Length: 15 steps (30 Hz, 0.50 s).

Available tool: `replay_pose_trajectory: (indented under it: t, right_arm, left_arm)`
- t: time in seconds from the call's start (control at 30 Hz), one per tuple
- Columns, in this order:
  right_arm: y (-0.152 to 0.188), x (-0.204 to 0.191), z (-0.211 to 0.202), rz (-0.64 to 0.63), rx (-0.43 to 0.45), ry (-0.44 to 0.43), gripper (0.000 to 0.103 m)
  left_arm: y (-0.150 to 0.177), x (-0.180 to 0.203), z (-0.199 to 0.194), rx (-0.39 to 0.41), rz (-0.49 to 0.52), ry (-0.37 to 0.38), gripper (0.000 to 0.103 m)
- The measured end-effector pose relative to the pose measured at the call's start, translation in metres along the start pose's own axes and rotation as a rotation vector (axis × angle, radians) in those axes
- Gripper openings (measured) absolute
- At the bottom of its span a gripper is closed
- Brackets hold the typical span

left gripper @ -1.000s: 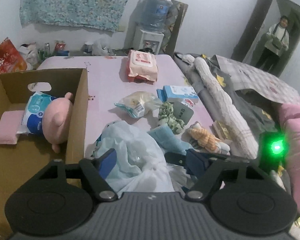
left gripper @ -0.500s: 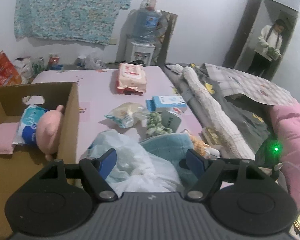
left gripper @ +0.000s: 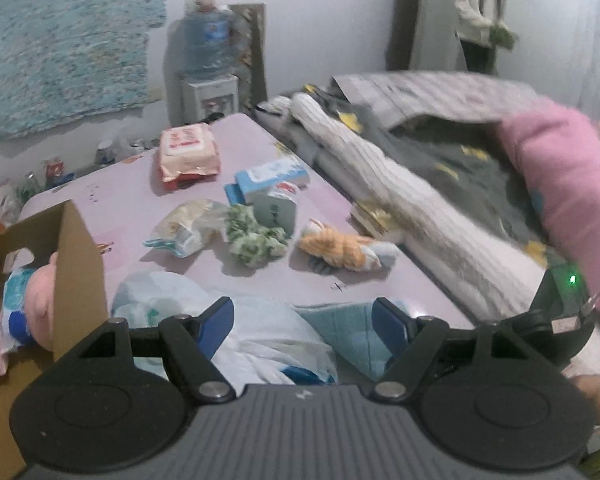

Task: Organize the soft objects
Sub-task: 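Move the right tool to the blue towel and close on it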

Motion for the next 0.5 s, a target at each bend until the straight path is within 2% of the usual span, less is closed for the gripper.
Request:
replay_pose_trajectory:
  t: [0.07, 0.23, 0.37, 0.5]
  right_arm:
    - [0.003, 0.001, -0.001, -0.003, 0.026, 0.005, 0.011]
    - [0.009, 0.006, -0.018, 0.022, 0.103, -0.065, 0.012]
    - [0.007, 0.016, -0.031, 0.025, 0.158, -0.041, 0.012]
    - [0.007, 0.022, -0.04, -0.004, 0.19, -0.012, 0.012]
  left_arm:
    - [-0.001, 0.009, 0.007, -0.03, 0.024, 0.011, 0.073]
    - [0.0, 0.033, 0.021, -0.095, 0.043, 0.086, 0.065]
    - [0.0, 0.053, 0.043, -0.184, 0.012, 0.167, 0.058]
    - [0.003, 0.07, 0.072, -0.297, -0.036, 0.24, 0.056]
Point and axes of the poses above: each gripper's, at about its wrist camera, not at the fingertips, and z roughly the way its jaws point, x to its right, y to its underside, the point moved 6 cm from there along z, roughly the way its jaws point, and after that the axes turned 7 degrees about -x, right-handed, at the moved point
